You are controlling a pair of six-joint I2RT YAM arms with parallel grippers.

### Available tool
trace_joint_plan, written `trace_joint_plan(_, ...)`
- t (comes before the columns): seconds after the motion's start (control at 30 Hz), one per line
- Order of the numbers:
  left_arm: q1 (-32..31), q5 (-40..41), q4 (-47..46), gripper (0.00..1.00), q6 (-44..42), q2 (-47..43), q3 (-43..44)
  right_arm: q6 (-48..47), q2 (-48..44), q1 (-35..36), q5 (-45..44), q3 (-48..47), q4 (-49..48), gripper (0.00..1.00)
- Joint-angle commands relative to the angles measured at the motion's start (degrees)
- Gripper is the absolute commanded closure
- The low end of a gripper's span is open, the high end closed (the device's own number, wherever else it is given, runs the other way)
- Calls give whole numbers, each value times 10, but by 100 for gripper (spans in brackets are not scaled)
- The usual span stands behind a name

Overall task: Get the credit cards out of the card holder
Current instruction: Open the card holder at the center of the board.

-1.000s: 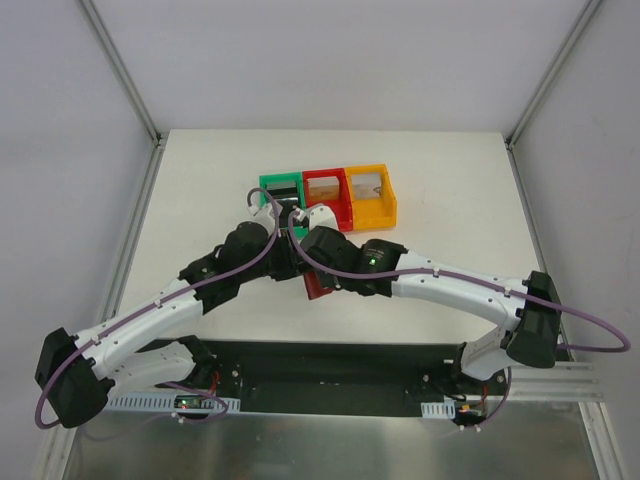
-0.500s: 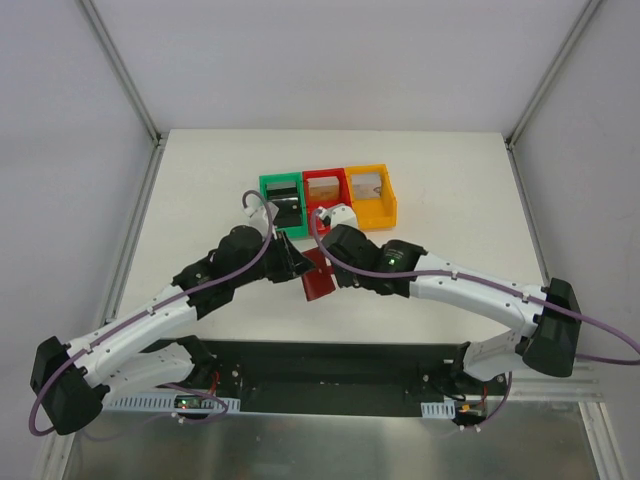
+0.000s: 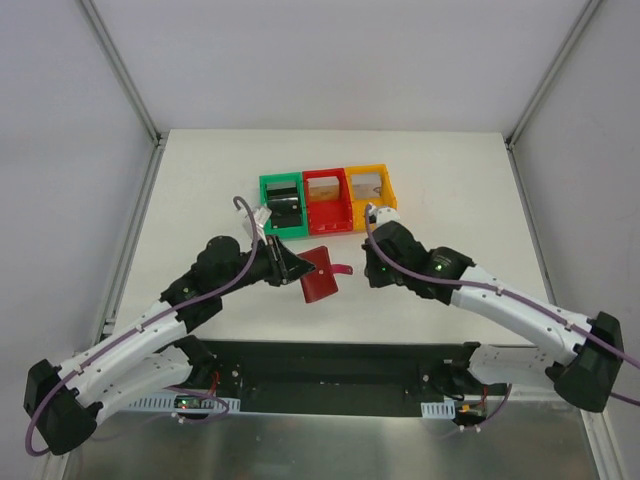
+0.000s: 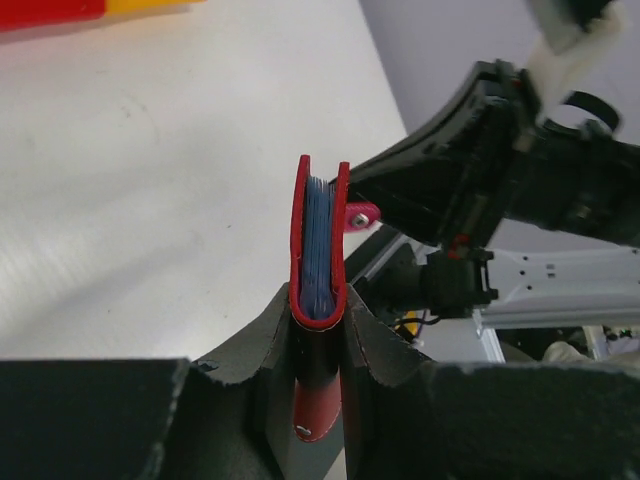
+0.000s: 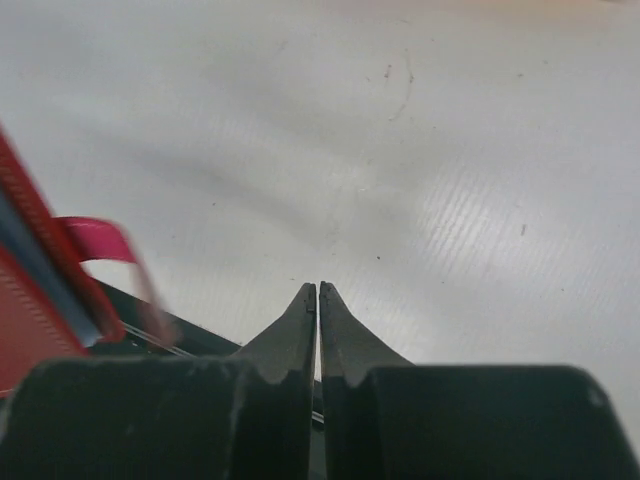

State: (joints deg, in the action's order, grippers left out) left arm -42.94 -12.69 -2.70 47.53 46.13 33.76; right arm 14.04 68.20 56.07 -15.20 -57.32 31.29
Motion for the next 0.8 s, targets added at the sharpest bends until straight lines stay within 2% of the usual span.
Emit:
trace_joint_plan(0.0, 33, -134, -185, 100, -17, -31, -41, 0, -66, -39, 56, 36, -14, 92)
trace_joint_plan(0.07, 37, -179, -261, 100, -7, -31, -67, -12, -95, -48, 67, 48, -13, 82)
trace_joint_plan(0.17, 37, -256, -444, 100, 11, -18, -114, -31, -139, -51, 80, 56, -18, 49)
trace_joint_plan(0.23, 38, -273, -505, 100, 15, -7, -134, -38, -178, -51, 93, 60, -35, 36)
trace_joint_plan(0.37, 37, -310, -538, 100, 2, 4, -135, -26, -274, -51, 126, 109, -132, 29)
trace_joint_plan(0.47, 38, -345, -551, 100, -3, 8, -128, -26, -344, -54, 146, 137, -174, 16)
trace_joint_plan(0.6, 42, -390, -549, 100, 4, 26, -109, -38, -343, -60, 251, 110, -167, 15)
trace_joint_plan(0.77, 54, -425, -656, 100, 77, 101, -95, -27, -328, -61, 293, 113, -191, 20)
